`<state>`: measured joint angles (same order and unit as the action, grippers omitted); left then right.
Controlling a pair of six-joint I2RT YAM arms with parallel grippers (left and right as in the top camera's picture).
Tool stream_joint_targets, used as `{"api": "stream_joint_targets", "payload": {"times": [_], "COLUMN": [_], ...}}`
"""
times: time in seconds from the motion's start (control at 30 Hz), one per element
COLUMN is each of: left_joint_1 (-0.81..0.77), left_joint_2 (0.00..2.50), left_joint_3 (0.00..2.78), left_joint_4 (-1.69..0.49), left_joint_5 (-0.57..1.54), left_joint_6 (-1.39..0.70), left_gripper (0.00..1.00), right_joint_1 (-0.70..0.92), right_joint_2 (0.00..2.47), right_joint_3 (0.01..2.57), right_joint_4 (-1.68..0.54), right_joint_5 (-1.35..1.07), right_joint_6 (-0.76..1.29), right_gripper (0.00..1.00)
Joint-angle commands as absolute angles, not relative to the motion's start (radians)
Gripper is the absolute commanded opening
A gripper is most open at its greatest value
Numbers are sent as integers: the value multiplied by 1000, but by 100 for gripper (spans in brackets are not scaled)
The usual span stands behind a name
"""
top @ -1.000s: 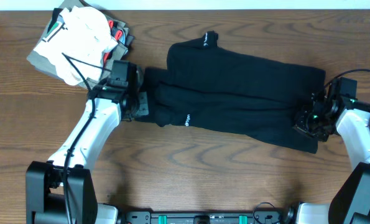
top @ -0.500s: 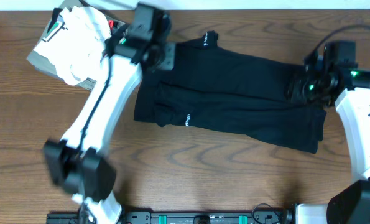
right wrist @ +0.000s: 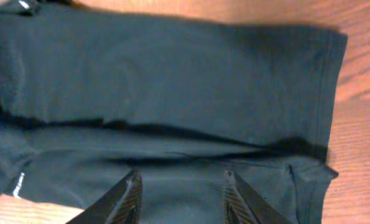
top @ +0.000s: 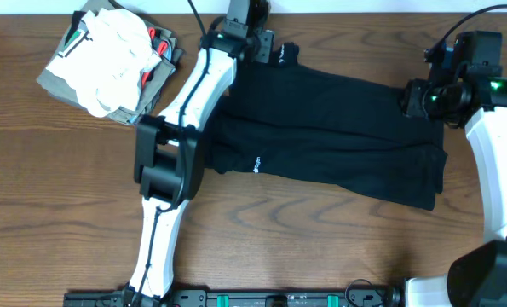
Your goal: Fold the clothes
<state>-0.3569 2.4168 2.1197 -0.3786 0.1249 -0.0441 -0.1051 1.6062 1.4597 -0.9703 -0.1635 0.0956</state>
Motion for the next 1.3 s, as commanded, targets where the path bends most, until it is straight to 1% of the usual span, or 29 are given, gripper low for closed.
{"api": "stream_joint_targets", "payload": {"times": [0.0,0.1,0.27,0.57,0.67,0.7,0.8,0.87,0.9,0.97,1.17,1.27], "left_joint_1": [-390,-413,-430,-432,-430,-430,-429,-427,-426,-424,-424,-422], "left_joint_2": [2447,2469,2515,2608,2618,2618,2618,2618,2618,2618,2585,2537], "left_joint_3": [2150,2150,2150,2150,2150,2150,2150,2150,2150,2152,2155,2155], "left_joint_4": [-301,-225,-131,-117,-117,-117,-99,-88,-88,-87,-96,-134], "left_joint_5": [141,142,138,137,94,82,59,59,59,59,59,30], "left_joint_6": [-42,-41,-37,-17,-19,-19,-19,-19,-19,-20,-19,-19], "left_gripper": [64,68,70,71,69,64,44,33,30,26,23,20], "right_joint_1": [-97,-97,-97,-97,-98,-98,-98,-98,-98,-98,-98,-98], "right_joint_2": [1612,1612,1612,1612,1612,1612,1612,1612,1612,1612,1612,1612], "right_joint_3": [1470,1470,1470,1470,1470,1470,1470,1470,1470,1470,1470,1470], "right_joint_4": [-980,-980,-985,-977,-976,-976,-976,-973,-971,-969,-955,-950], "right_joint_5": [-154,-154,-154,-154,-154,-154,-153,-153,-153,-153,-153,-149], "right_joint_6": [73,73,73,73,73,73,73,73,73,73,73,73], "right_gripper": [40,39,39,39,39,39,38,38,38,38,38,38]}}
